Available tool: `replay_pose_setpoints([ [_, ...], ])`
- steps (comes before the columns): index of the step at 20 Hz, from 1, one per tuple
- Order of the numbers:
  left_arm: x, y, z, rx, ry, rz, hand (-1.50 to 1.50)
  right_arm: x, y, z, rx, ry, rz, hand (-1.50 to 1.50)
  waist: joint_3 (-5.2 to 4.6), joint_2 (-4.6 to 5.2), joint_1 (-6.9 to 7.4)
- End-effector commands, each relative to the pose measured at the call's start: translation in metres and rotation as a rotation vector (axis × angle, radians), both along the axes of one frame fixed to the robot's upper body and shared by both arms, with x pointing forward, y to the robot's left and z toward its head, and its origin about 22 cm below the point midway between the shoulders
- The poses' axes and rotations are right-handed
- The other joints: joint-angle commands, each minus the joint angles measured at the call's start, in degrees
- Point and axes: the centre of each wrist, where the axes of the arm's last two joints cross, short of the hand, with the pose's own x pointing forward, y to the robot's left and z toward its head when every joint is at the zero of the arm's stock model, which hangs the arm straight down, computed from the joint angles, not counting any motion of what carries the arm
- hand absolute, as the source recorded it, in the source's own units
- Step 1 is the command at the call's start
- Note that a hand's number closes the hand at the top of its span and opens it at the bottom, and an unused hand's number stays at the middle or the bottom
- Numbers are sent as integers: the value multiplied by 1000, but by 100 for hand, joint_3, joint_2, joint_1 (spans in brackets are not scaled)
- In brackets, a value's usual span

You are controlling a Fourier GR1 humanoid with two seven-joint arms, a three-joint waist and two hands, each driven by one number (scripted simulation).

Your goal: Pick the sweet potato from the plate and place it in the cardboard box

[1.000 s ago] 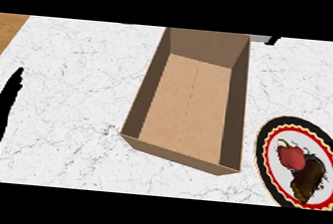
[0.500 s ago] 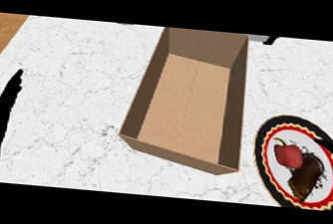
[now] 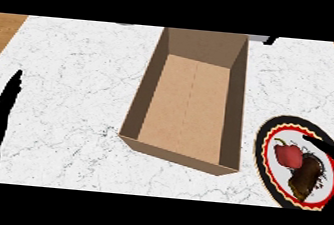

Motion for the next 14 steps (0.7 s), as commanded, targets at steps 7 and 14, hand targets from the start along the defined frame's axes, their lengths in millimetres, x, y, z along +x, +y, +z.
replay_pose_setpoints([
  [7, 7, 9, 12, 0, -7, 5, 0, -1, 44, -4, -28, 31, 38, -150, 0, 4, 5],
  [14, 3, 29, 0, -8, 1, 5, 0, -10, 21, -42, -106, 132, -7, -150, 1, 13, -3],
])
